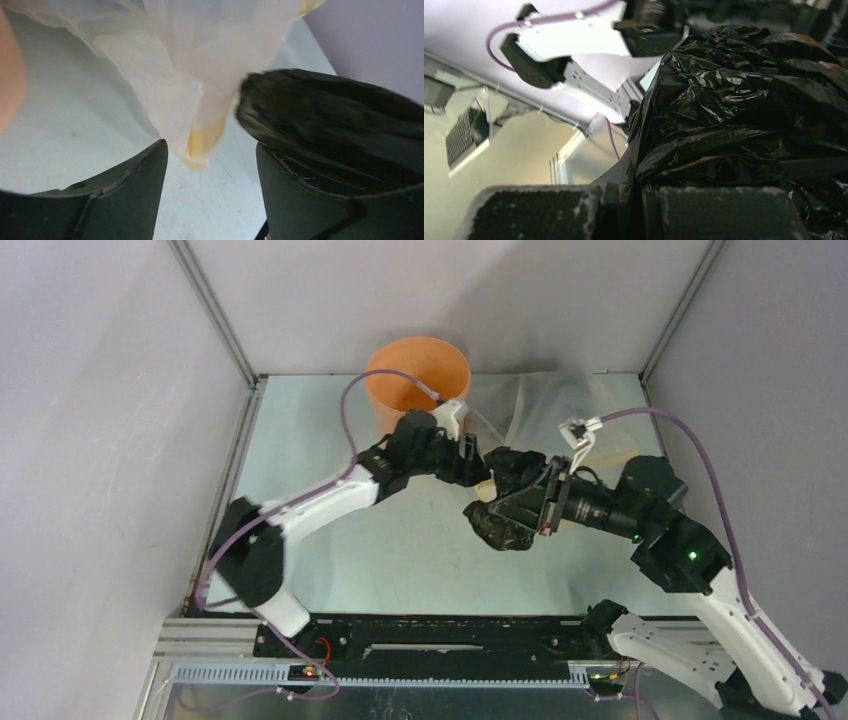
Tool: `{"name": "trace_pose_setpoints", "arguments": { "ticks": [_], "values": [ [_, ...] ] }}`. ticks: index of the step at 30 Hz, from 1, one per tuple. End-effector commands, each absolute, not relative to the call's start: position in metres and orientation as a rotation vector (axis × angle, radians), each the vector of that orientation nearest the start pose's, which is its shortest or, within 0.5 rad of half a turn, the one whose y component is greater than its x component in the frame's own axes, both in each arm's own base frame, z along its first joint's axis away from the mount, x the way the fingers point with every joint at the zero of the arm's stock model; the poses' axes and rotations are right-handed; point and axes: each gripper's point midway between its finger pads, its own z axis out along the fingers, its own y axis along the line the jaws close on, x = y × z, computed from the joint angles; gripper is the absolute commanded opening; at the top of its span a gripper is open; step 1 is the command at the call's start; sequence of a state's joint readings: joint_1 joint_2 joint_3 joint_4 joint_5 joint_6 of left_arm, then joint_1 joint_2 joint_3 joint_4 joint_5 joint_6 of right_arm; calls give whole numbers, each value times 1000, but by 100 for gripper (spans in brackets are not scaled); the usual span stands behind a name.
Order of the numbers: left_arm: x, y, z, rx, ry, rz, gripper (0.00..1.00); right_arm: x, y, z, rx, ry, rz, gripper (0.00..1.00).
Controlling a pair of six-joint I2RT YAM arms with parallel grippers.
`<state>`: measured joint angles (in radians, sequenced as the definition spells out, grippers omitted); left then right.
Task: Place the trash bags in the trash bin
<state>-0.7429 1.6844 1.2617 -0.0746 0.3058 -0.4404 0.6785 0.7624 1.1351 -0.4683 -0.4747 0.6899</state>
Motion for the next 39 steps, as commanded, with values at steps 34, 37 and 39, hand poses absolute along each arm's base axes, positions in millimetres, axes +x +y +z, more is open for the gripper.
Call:
{"name": "trace_pose_setpoints", "arguments": {
  "ticks": [34, 37, 39],
  "values": [
    [196, -208, 166, 204, 2088, -808, 100, 295, 207, 212, -318, 2199, 124, 89],
    [199, -211, 161, 208, 2100, -775, 100, 315, 217, 195, -372, 2223, 44, 87],
    [201, -209, 151, 196, 2128, -739, 100, 328, 218, 182, -372, 2243, -30, 87]
  ]
}}
